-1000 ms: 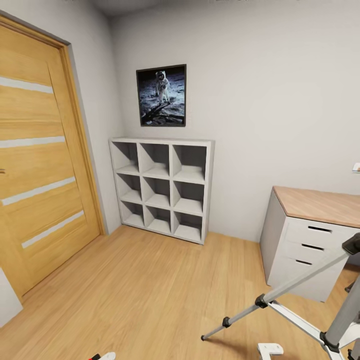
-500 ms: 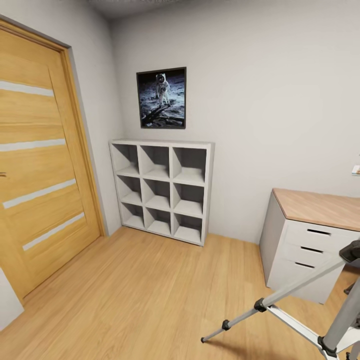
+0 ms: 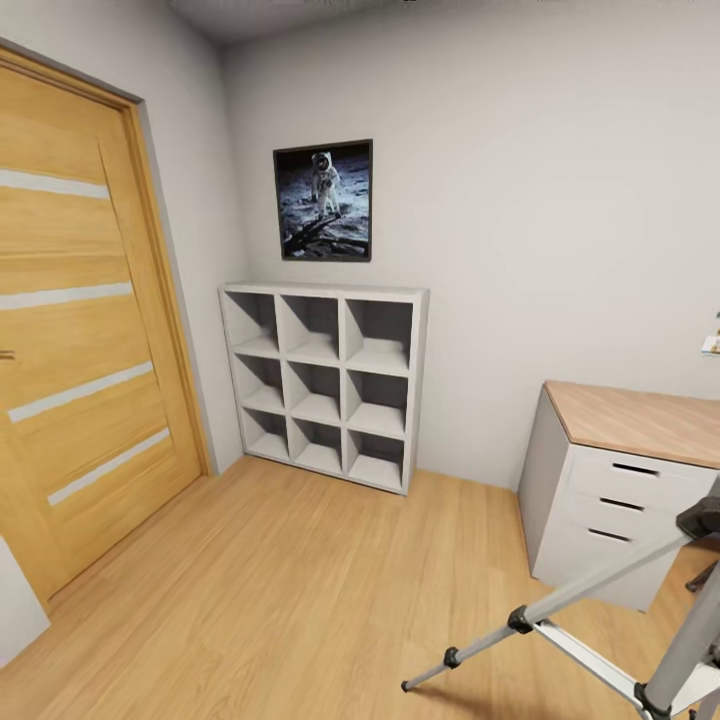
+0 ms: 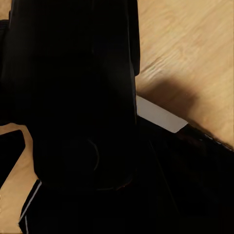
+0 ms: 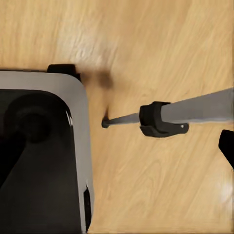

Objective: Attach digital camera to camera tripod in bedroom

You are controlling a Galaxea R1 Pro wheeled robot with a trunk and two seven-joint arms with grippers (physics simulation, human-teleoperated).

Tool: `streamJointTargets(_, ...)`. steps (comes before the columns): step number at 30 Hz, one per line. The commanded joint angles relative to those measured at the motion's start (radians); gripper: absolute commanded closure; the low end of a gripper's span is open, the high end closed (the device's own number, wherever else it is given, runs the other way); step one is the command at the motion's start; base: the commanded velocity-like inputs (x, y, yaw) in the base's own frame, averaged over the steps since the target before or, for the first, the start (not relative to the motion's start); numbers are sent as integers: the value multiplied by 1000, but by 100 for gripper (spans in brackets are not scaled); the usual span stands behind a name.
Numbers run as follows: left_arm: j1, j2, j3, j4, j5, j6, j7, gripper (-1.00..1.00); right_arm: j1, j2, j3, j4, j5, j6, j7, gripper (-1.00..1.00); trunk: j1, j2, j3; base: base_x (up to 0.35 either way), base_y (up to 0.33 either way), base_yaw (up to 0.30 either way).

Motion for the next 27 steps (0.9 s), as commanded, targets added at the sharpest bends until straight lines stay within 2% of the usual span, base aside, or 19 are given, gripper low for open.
streamJointTargets(1, 15, -3, -10, 0, 2, -3, -6, 100, 7, -1, 3, 3, 6, -8, 0, -100, -4, 7, 2, 0, 0, 0)
streamJointTargets(10, 46, 0, -10, 0, 3, -5, -16, 100, 14, 6, 3, 2, 58, -10, 8, -100, -38, 70, 30, 0, 0, 0)
streamJointTargets(27, 48, 0, -10, 0, 3, -5, -16, 100, 15, 5, 4, 2, 69, -10, 12, -100, -104, 189, 84, 0, 0, 0)
